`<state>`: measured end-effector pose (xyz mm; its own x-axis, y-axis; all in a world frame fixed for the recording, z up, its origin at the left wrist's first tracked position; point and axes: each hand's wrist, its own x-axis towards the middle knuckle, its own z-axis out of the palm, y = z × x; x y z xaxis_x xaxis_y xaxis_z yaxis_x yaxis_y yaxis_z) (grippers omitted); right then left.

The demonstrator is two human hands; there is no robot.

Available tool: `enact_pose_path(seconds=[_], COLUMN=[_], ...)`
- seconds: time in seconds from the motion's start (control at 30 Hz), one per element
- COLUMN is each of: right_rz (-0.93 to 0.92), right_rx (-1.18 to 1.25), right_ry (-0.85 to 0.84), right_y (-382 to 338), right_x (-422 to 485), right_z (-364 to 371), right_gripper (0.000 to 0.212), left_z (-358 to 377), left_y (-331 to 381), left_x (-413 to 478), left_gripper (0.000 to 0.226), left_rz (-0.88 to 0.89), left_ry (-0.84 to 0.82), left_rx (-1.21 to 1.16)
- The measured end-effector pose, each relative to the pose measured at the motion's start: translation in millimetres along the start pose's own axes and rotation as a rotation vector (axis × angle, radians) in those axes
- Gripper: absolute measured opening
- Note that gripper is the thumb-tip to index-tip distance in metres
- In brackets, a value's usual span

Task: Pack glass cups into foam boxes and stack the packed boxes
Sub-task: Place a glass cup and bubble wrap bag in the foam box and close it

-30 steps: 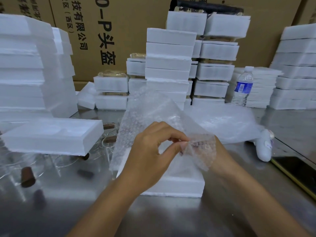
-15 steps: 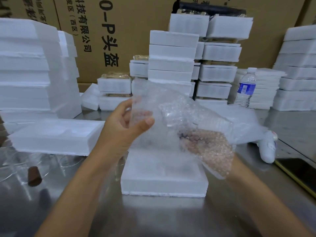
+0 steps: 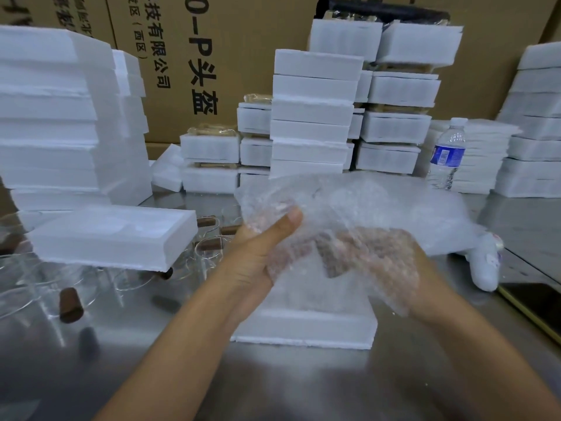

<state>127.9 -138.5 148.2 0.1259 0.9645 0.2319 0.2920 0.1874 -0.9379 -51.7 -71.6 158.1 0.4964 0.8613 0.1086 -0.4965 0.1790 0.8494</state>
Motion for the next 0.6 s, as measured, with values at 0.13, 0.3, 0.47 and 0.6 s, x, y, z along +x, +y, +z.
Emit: enact_pose_path(seconds=[0.13,0.3,0.47,0.6], right_rz=[-0.213,-0.082,-0.086,-0.16], right_rx=[0.131,0.224,0.088,0.231], right_ry=[0.444,0.434,0.145,0.337], right_y=[-20,-9,2,-5], right_x=[6,12,9,11], right_z=[-2,13,28,21], right_gripper=[0.022,0.038,0.043,0.019], left_z=[-3,-13,-10,-9], left_y=[0,-4,-7,-7], left_x=[5,9,8,8], left_gripper=[0.035,0.022,0.04,0.043], left_rz=[-0.013,0.019,0.017,0.001], left_ry=[0.03,0.022,-0.01,-0.038], left_rx=[-0.336,-0.564,-0.521,-0.408])
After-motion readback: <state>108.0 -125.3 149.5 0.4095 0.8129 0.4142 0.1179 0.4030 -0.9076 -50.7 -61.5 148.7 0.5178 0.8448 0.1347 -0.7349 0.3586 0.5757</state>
